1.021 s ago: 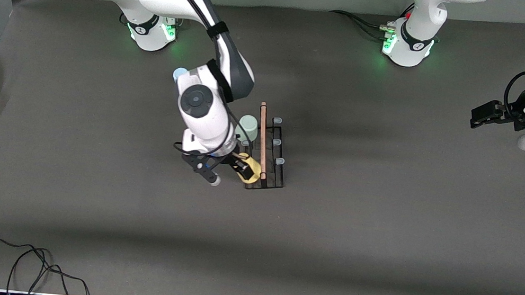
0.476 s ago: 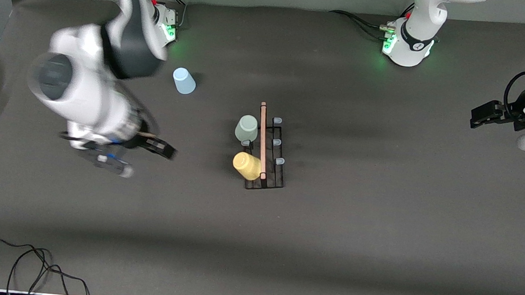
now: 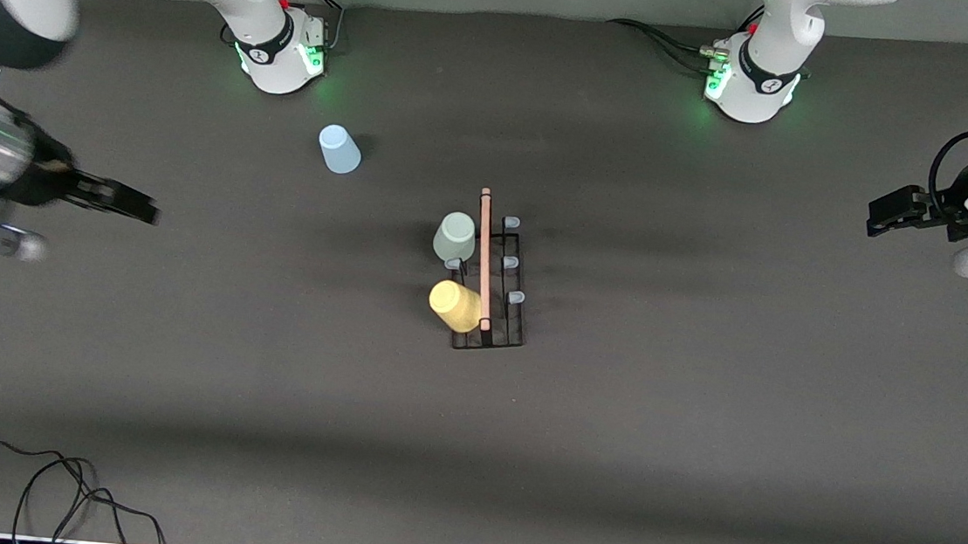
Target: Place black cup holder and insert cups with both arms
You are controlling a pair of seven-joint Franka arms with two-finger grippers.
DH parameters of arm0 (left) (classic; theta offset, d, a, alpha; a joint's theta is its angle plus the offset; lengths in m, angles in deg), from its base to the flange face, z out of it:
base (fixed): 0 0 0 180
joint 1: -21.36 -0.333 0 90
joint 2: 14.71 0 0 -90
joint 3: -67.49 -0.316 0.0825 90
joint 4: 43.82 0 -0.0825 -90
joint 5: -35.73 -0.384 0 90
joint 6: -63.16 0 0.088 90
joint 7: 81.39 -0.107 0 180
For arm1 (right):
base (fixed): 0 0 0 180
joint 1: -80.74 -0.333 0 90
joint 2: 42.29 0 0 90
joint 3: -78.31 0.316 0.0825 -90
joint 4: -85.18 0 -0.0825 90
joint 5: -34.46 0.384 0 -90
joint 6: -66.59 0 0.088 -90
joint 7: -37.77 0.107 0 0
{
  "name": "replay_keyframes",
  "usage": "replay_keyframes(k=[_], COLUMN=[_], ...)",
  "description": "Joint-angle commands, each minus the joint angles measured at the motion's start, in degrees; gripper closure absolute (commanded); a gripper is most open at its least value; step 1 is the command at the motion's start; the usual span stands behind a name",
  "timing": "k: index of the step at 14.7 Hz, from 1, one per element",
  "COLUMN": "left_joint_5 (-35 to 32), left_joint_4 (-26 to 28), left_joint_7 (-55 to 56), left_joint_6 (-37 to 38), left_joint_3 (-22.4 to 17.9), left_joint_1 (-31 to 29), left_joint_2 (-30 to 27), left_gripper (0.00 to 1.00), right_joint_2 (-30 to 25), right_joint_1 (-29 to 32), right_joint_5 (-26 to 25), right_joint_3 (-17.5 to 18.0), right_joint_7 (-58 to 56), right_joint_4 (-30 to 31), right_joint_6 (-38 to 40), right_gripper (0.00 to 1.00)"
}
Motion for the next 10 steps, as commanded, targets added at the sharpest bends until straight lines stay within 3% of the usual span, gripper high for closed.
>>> replay_keyframes(k=[1, 10], left_joint_5=[-0.77, -0.77], left_joint_4=[0.29, 0.38], left_joint_7=[-0.5, -0.5], left_joint_6=[-0.24, -0.42], left_joint_3=[-0.05, 0.04], left_joint_1=[0.13, 0.13], left_joint_2=[-0.31, -0.31], left_gripper=[0.0, 0.0], right_joint_2=[0.71, 1.67], right_joint_1=[-0.38, -1.08], right_joint_5=[-0.74, -1.71], right_joint_3=[-3.06, -2.81], right_joint_7=[-4.75, -4.84], right_joint_4=[-1.24, -1.15], right_joint_6=[1.29, -2.57], right_gripper=[0.0, 0.0])
